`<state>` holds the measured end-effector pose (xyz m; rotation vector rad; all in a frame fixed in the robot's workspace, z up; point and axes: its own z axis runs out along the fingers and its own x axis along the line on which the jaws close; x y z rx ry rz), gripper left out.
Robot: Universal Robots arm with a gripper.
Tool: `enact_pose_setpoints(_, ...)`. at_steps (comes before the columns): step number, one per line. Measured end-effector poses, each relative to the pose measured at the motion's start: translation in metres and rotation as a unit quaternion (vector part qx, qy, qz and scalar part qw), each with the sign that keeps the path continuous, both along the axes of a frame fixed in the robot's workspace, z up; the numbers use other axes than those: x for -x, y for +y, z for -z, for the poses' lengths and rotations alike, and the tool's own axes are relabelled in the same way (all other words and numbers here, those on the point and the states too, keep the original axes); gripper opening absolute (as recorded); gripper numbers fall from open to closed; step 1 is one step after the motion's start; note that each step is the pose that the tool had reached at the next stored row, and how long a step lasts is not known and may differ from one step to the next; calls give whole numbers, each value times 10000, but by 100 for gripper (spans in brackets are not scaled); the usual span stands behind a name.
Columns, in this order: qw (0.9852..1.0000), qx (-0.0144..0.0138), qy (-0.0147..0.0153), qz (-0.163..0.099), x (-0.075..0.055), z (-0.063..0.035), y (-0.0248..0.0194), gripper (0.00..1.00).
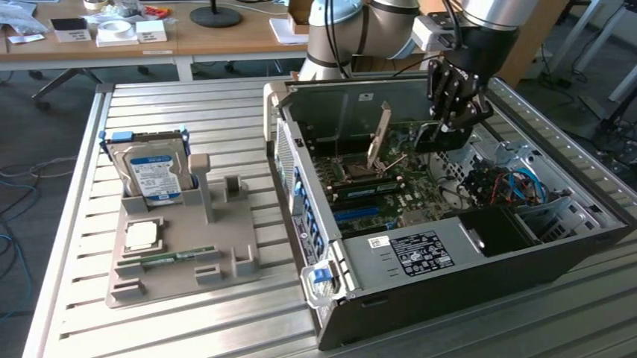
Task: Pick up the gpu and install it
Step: 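Insert the gpu into the slot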
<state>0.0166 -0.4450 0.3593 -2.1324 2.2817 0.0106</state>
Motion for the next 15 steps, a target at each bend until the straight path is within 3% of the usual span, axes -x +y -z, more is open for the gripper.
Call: enact_pose_setpoints(15,10000,-1,-2,1,70,36,0,27)
